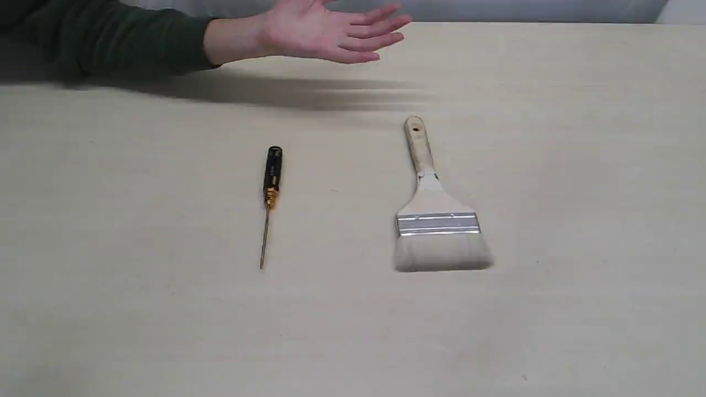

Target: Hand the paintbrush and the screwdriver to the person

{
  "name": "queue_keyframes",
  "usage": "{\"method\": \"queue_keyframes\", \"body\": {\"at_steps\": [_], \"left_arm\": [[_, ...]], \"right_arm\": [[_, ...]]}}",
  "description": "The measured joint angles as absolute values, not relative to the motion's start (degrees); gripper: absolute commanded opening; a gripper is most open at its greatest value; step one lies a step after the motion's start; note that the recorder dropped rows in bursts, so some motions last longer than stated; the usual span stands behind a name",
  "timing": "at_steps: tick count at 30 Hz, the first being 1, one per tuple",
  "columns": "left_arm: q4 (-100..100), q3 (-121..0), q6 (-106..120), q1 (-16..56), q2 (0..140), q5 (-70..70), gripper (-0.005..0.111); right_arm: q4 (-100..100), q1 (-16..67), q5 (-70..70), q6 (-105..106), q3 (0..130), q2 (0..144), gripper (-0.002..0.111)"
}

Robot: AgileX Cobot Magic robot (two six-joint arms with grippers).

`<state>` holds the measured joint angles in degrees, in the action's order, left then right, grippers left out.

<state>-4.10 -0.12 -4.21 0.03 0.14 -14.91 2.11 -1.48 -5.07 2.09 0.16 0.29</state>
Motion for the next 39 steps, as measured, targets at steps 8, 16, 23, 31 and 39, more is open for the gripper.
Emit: {"method": "queue_keyframes", "body": {"at_steps": [8,16,23,31,39], "left_arm": [[-4.10,-0.12,-4.21,0.03,0.14,-14.91,0.000],[-4.10,-0.12,-4.21,0.03,0.14,-14.91,0.000],[-4.10,-0.12,-4.21,0.03,0.14,-14.91,0.000],[-4.10,-0.12,-4.21,0.03,0.14,-14.91,0.000],[-4.10,-0.12,-4.21,0.03,0.14,-14.91,0.000]], "right_arm": [[0.62,-1.49,-4.79,2.09,0.16,0.29,0.004],[-9.08,-1.49,-1.41,2.09,0.16,0.29,0.004],[-18.42,-1.49,0.77,2.09,0.16,0.29,0.004],[-19.23,-1.49,2.53,-3.87,0.16,0.29,0.004],[-19.23,-1.49,-5.25,-5.13,8.80,2.75,0.004]]}}
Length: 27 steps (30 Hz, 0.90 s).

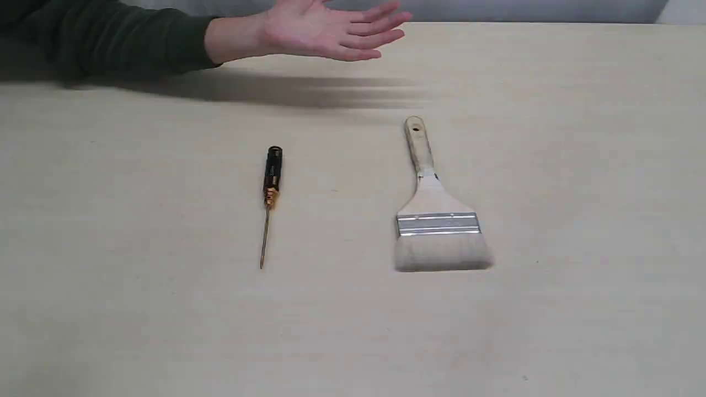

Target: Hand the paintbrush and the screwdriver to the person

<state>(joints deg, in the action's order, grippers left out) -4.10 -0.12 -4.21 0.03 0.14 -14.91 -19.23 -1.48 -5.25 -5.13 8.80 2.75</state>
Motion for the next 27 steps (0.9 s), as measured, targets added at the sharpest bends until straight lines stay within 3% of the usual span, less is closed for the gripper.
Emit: {"method": "queue_keyframes", "body": {"at_steps": [7,13,23,27], "left_arm": [[-4.10,-0.12,-4.21,0.03,0.14,-14.91,0.000],[-4.10,-0.12,-4.21,0.03,0.14,-14.91,0.000],[-4.10,-0.12,-4.21,0.03,0.14,-14.91,0.000],[-4.10,-0.12,-4.21,0.03,0.14,-14.91,0.000]], "right_arm": [[-20.22,-1.49,-14.48,0.32,23.98,16.34,0.004],[-32.37,-1.49,-24.22,17.66,37.11,32.87,0.004],[-37.42,-1.07,-31.05,26.54,48.48,57.79,0.004],[-32.92,4.47,-30.58,25.67,51.59,65.32,0.004]]}}
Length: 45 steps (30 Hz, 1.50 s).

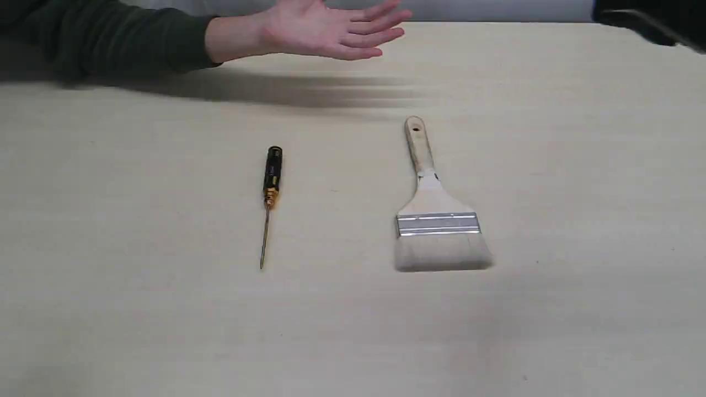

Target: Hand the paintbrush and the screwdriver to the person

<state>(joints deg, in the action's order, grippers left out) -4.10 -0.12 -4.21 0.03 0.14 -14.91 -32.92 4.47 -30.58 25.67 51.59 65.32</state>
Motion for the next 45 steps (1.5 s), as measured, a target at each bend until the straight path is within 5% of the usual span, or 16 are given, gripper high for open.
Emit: {"method": "queue_keyframes", "body": {"at_steps": [11,20,45], "left_arm": [[-4.10,-0.12,-4.21,0.03,0.14,-14.91,0.000],[-4.10,-0.12,-4.21,0.03,0.14,-14.91,0.000],[-4.10,-0.12,-4.21,0.03,0.14,-14.91,0.000]], "right_arm": [[-6.98,20.17,-33.06,3.49,63.29,84.99,0.010],[-5.73,20.90,-38.62,1.22,68.02,98.23,0.060],[-5.85,20.90,-35.15,-3.48,71.73,115.72,0.060]]}}
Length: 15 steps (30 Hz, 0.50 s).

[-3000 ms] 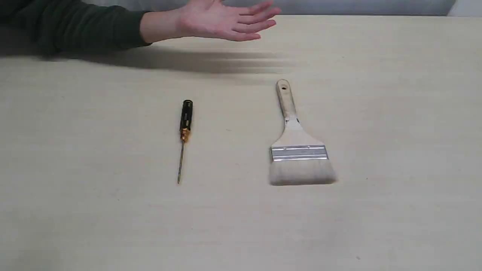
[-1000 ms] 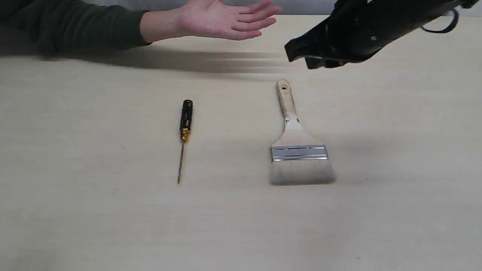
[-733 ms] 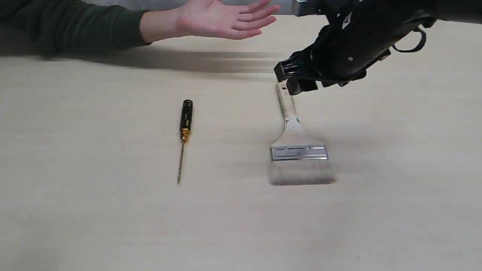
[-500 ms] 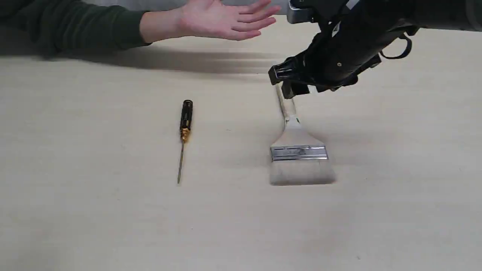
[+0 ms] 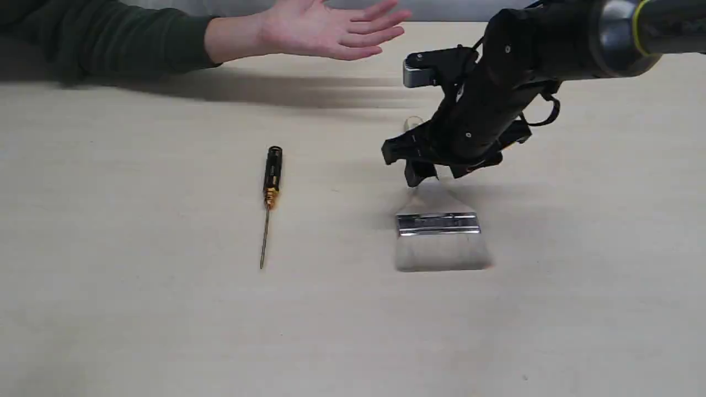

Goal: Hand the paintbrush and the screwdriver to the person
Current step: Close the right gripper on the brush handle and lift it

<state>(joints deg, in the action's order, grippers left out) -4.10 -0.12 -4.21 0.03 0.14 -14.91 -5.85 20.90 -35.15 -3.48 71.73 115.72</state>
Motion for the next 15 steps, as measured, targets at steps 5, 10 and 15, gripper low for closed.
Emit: {"method": "queue_keyframes", "body": {"at_steps": [5,10,15], "left_arm": [[-4.10,-0.12,-4.21,0.03,0.14,-14.91,0.000],[-4.10,-0.12,-4.21,0.03,0.14,-14.91,0.000],[-4.10,-0.12,-4.21,0.03,0.14,-14.91,0.000]], "right_arm": [[-5.93,20.90,-33.71,-4.07,71.73,117.98,0.060],[-6.49,20.90,-32.40,-4.72,72.36,119.26,0.060],[-6.52,20.90,-33.00,-4.99,74.06,120.41,0.048]]}}
